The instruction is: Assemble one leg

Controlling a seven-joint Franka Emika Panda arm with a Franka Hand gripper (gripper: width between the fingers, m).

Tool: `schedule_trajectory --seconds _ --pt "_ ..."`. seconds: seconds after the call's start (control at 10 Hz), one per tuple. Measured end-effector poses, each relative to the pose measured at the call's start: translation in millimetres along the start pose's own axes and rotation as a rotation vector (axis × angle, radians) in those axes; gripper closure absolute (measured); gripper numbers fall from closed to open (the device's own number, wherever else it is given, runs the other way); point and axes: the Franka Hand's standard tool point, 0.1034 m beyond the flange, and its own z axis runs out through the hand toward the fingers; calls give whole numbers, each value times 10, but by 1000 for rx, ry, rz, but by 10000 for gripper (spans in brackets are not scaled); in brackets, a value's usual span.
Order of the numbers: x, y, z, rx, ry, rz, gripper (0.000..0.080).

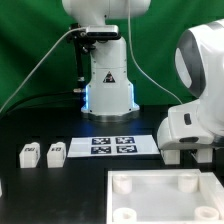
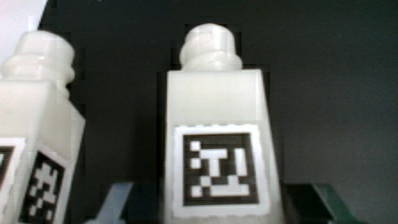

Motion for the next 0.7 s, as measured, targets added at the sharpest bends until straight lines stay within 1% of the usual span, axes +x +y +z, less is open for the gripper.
schedule_trajectory --seconds 0.5,0.6,0.7 --pt "4 4 -13 1 2 1 508" --pt "-5 44 -172 -2 19 -14 508" --pt "-27 103 -410 -14 66 -41 508"
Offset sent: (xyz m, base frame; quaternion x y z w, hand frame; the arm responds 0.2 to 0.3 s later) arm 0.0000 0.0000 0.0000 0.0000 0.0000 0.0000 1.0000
